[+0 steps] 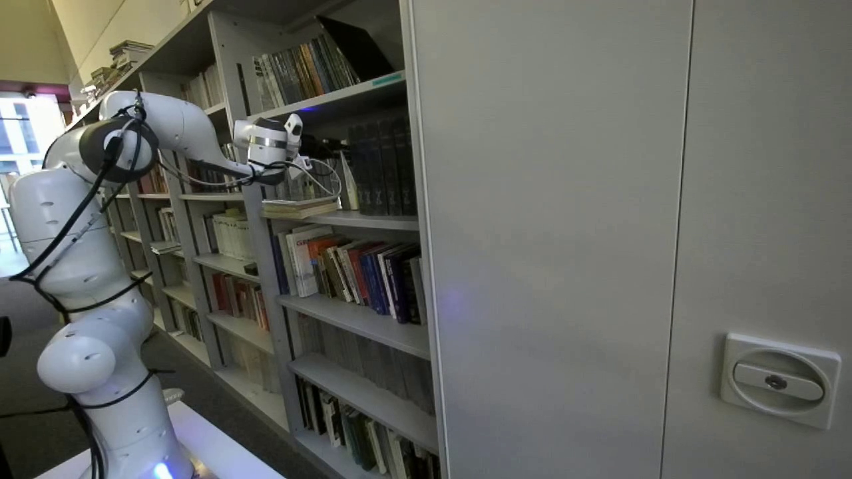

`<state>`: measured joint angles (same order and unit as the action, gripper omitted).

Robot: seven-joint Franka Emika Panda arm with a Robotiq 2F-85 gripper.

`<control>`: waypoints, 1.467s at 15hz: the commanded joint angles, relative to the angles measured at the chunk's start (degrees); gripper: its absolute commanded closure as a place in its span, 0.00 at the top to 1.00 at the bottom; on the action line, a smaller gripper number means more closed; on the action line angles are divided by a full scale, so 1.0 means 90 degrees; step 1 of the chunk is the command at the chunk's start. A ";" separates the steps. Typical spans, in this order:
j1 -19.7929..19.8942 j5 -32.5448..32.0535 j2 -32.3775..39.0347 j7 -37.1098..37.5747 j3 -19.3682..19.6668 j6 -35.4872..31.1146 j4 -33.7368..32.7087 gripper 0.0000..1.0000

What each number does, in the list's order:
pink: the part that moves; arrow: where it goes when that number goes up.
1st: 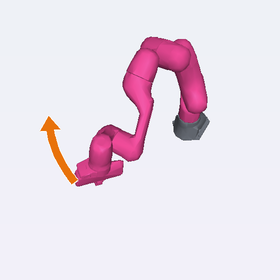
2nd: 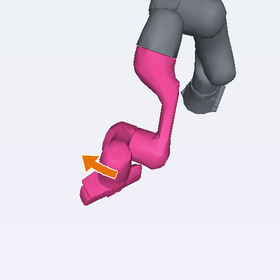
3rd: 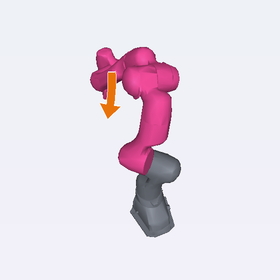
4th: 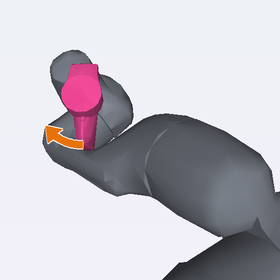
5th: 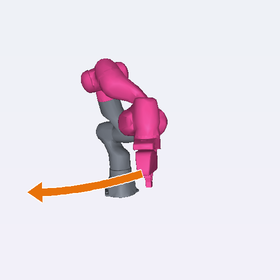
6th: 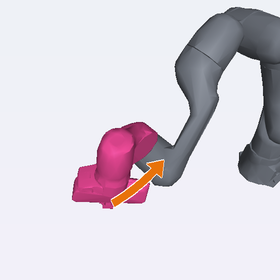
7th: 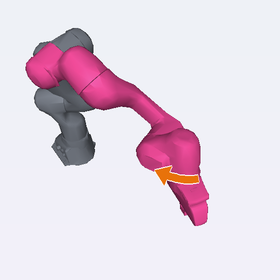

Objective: Pull one of the books out of the shelf and lay it on top of the pile of books

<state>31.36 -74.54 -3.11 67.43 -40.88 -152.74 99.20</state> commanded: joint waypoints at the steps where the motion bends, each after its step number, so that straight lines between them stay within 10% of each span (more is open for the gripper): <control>1: -0.0051 -0.0392 0.0410 -0.0076 -0.0127 0.0086 -0.0428 0.97; 6: -0.0077 -0.0386 0.0701 -0.0341 -0.0169 -0.0011 -0.0568 0.95; 7: -0.0079 -0.0355 0.0740 -0.0425 -0.0164 -0.0040 -0.0580 0.72; 17: -0.0035 -0.0203 0.0727 -0.0801 -0.0108 -0.0182 -0.0615 0.07; 22: 0.0094 0.0128 0.0260 -0.0896 -0.0042 -0.0693 -0.0277 0.02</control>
<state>30.86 -75.58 2.67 61.22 -42.00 -155.13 95.32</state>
